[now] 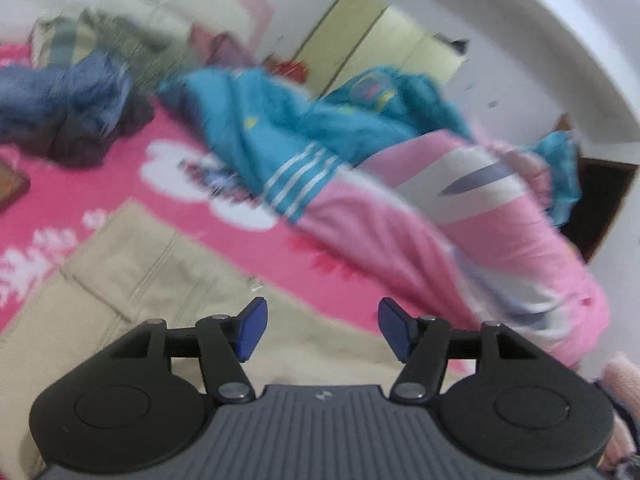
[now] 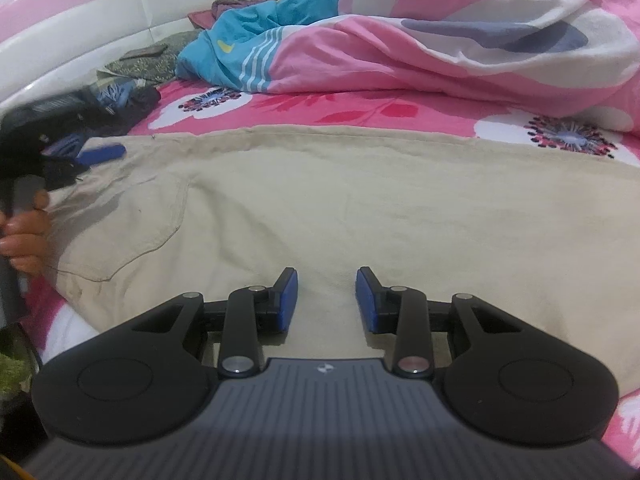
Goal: Fold clothes
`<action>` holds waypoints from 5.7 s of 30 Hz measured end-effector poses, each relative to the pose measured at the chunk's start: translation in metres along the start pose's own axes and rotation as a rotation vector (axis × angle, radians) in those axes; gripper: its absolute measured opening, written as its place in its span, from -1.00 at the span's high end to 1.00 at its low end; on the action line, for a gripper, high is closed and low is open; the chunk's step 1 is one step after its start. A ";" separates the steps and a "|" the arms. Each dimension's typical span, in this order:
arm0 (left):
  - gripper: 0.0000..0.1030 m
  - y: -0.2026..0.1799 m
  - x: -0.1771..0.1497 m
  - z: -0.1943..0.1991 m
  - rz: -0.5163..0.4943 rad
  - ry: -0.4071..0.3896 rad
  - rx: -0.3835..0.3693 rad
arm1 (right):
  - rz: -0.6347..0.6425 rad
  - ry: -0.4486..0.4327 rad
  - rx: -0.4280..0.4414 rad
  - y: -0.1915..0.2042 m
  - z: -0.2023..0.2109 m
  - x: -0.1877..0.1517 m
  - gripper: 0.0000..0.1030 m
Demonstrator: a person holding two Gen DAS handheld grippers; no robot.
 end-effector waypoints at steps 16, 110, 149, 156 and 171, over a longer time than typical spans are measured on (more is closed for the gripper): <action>-0.30 0.060 -0.052 0.124 0.061 -0.002 0.243 | -0.102 -0.078 0.102 -0.009 0.003 -0.004 0.32; 0.26 -0.114 -0.128 0.039 -0.564 0.284 0.004 | -0.479 0.079 0.357 -0.119 -0.063 0.048 0.80; -0.11 -0.151 -0.130 0.064 -0.681 0.160 -0.034 | -0.721 0.055 0.424 -0.092 0.079 -0.021 -0.46; -0.13 -0.200 -0.198 0.043 -1.031 0.272 -0.107 | -0.846 0.074 0.543 -0.084 0.063 -0.021 -0.50; 0.56 -0.208 -0.179 0.023 -0.846 0.259 -0.102 | -1.057 -0.007 0.672 -0.104 0.056 -0.014 -0.55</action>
Point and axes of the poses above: each gripper's, at about its wrist camera, not at the fingertips, and z roughly against the way its jaws point, y to its left, x to its top, the point moved 10 cm from there along -z, roughly the way its jaws point, and after that the axes turned 3 degrees about z, right-handed, at the moved point
